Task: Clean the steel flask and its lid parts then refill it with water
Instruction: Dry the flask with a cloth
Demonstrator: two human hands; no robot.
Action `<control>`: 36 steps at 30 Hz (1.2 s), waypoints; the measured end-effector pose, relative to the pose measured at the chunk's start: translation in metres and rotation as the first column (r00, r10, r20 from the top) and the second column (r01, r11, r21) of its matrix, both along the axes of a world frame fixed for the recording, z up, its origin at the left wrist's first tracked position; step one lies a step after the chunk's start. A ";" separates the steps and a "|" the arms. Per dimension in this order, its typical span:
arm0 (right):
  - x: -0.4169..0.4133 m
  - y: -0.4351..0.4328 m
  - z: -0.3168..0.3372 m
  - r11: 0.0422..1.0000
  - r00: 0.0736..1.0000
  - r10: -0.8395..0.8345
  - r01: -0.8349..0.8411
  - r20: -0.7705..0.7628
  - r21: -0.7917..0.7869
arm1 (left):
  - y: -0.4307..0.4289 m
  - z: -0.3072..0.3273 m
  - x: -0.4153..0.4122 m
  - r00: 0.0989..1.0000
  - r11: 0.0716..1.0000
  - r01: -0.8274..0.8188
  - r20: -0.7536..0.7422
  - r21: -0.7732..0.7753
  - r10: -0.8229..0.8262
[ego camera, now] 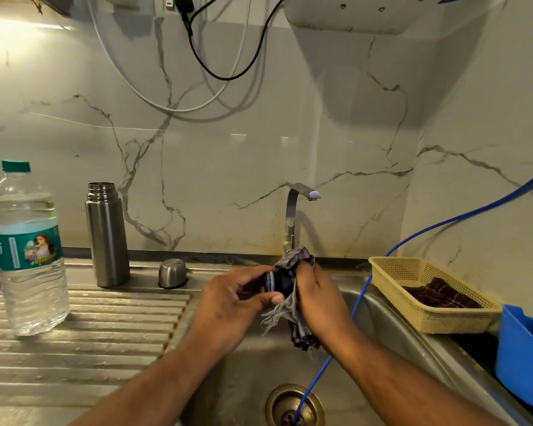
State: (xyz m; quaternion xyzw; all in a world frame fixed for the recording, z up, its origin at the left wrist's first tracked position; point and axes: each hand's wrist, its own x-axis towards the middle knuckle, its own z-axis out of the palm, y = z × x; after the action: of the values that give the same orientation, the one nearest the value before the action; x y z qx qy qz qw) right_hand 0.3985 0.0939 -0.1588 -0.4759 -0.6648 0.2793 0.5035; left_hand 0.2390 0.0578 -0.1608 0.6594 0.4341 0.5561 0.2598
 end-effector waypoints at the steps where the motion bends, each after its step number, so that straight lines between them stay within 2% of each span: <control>1: 0.001 -0.003 0.002 0.997 1.000 -0.012 0.010 0.023 0.075 | -0.001 -0.001 0.001 0.999 0.999 0.022 0.029 -0.023 -0.021; 3: 0.003 -0.007 0.003 0.971 0.996 0.009 -0.031 0.092 0.239 | -0.003 -0.002 0.001 0.984 0.984 0.121 0.144 -0.128 -0.103; 4: 0.006 -0.007 0.002 0.944 0.989 0.017 -0.065 0.148 0.324 | -0.003 -0.002 0.000 0.948 0.951 0.219 0.278 -0.218 -0.154; 6: 0.011 -0.004 0.000 0.876 0.966 0.042 -0.158 0.255 0.455 | -0.006 0.004 -0.005 0.823 0.821 0.420 0.544 -0.386 -0.165; 8: 0.016 -0.001 -0.003 0.832 0.945 0.095 -0.248 0.313 0.496 | -0.010 0.008 -0.010 0.753 0.713 0.524 0.645 -0.467 -0.130; 9: 0.017 0.000 -0.004 0.821 0.941 0.111 -0.269 0.321 0.504 | -0.010 0.010 -0.012 0.744 0.694 0.542 0.655 -0.474 -0.133; 12: 0.014 -0.002 -0.004 0.830 0.959 0.118 -0.238 0.258 0.505 | -0.008 0.007 -0.010 0.789 0.770 0.494 0.581 -0.403 -0.202; 13: 0.012 -0.003 -0.004 0.847 0.968 0.118 -0.214 0.220 0.487 | -0.007 0.004 -0.009 0.846 0.828 0.430 0.482 -0.360 -0.229; 14: 0.011 -0.004 -0.003 0.870 0.976 0.113 -0.187 0.184 0.455 | -0.007 0.002 -0.010 0.919 0.893 0.335 0.316 -0.302 -0.238; 16: 0.007 -0.005 -0.003 0.922 0.988 0.088 -0.128 0.124 0.364 | -0.006 0.004 -0.010 0.987 0.979 0.158 -0.018 -0.126 -0.162; 18: 0.004 -0.004 -0.001 0.974 0.996 0.082 -0.090 0.046 0.207 | -0.006 0.006 -0.010 0.984 1.000 0.013 -0.178 0.016 -0.010; 19: 0.004 -0.003 0.000 0.993 0.996 0.091 -0.090 -0.022 0.073 | -0.004 0.006 -0.009 0.970 0.996 -0.050 -0.233 0.069 0.065; 21: 0.002 -0.005 0.004 0.973 0.985 0.098 -0.124 -0.141 -0.195 | -0.004 0.008 -0.005 0.946 0.985 -0.093 -0.297 0.143 0.133; 22: 0.002 -0.006 0.006 0.968 0.987 0.096 -0.123 -0.130 -0.218 | -0.004 0.007 -0.004 0.947 0.983 -0.089 -0.292 0.159 0.133; 23: 0.002 -0.007 0.007 0.982 0.994 0.085 -0.096 -0.074 -0.162 | -0.004 0.006 -0.003 0.954 0.983 -0.091 -0.268 0.161 0.132; 25: 0.002 -0.012 0.008 0.998 0.998 0.039 -0.041 0.046 0.042 | -0.001 0.005 0.000 0.969 0.982 -0.119 -0.199 0.146 0.147; 27: 0.004 -0.018 0.010 0.978 0.989 0.014 -0.044 0.145 0.205 | -0.005 0.006 0.004 0.992 0.996 -0.084 -0.093 0.034 0.087; 30: 0.014 -0.016 0.010 0.900 0.965 0.038 -0.146 0.258 0.411 | -0.010 0.007 0.005 0.987 0.982 0.160 0.036 -0.104 -0.157; 33: 0.024 -0.011 0.008 0.845 0.944 0.084 -0.237 0.319 0.479 | -0.009 0.004 -0.002 0.949 0.937 0.315 0.086 -0.152 -0.305; 36: 0.026 -0.009 0.006 0.811 0.950 0.131 -0.268 0.284 0.520 | -0.007 0.001 -0.004 0.881 0.854 0.458 0.251 -0.244 -0.401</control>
State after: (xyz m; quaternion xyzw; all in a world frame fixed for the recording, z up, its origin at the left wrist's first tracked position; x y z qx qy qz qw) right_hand 0.4245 0.0850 -0.1527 -0.2671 -0.8182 0.0689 0.5045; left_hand 0.2346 0.0511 -0.1603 0.6368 0.3265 0.4727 0.5142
